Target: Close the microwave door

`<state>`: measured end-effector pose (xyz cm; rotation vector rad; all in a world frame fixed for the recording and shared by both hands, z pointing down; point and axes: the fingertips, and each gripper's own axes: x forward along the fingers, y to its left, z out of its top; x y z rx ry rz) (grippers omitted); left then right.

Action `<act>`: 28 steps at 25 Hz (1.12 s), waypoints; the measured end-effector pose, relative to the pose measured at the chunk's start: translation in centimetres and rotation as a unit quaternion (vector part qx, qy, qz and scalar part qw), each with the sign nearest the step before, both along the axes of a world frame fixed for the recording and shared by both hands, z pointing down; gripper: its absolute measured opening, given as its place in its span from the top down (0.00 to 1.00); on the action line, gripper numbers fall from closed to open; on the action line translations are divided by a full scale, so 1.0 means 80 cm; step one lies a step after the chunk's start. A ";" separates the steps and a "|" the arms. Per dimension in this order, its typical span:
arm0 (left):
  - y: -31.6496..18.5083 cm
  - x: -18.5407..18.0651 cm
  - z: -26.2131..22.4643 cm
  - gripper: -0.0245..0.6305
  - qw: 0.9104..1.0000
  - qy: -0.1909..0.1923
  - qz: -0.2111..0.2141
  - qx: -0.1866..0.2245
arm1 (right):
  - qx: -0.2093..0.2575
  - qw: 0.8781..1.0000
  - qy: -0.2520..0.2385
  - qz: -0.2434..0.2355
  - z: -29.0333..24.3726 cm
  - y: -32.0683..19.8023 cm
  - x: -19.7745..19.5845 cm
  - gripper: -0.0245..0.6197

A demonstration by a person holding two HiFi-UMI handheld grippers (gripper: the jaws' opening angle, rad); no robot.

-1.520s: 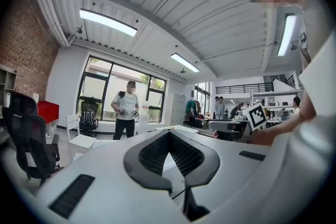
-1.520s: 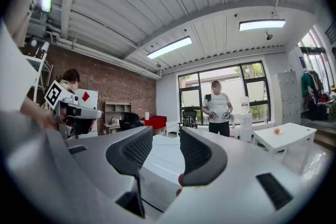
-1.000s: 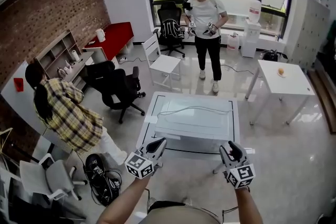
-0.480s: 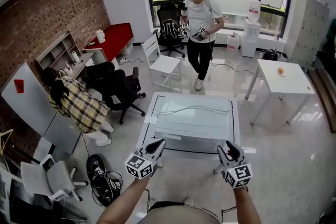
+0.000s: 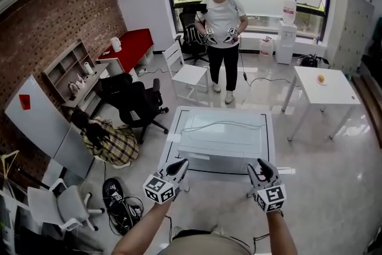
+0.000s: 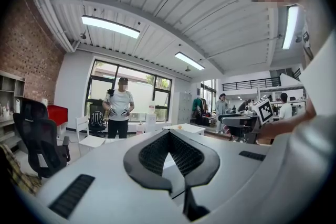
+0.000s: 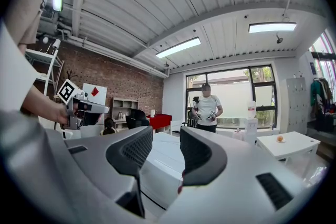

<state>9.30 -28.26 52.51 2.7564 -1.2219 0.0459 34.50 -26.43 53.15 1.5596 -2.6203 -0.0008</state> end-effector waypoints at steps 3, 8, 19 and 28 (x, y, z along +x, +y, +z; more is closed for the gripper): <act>0.001 0.003 0.007 0.96 1.000 -0.001 0.000 -0.004 | -0.001 1.000 0.012 0.006 0.006 -0.001 0.005 0.71; 0.005 0.006 0.012 0.96 1.000 -0.002 0.000 -0.007 | -0.002 0.999 0.045 0.010 0.011 0.004 0.007 0.84; 0.009 0.008 0.017 0.96 1.000 0.001 0.002 -0.010 | -0.002 0.999 0.051 0.017 0.010 0.009 0.010 0.86; 0.006 0.008 0.025 0.96 1.000 0.000 0.001 -0.015 | -0.007 0.998 0.056 0.032 0.023 0.006 0.032 0.86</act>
